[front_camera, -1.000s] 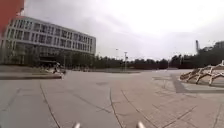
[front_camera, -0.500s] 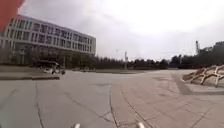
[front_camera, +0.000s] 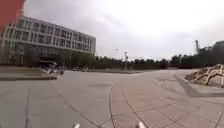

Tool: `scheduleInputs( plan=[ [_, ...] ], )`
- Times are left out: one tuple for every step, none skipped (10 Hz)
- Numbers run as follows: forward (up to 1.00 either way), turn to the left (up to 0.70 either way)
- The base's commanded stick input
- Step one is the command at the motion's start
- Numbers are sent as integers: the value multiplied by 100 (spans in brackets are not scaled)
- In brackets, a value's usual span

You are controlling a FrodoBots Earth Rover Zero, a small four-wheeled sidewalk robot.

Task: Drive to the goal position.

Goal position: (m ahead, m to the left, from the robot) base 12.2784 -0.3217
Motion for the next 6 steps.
scheduleInputs(
  plan=[
    [50,0],
    [50,0],
    [50,0],
    [50,0],
    [50,0],
    [50,0]
  ],
)
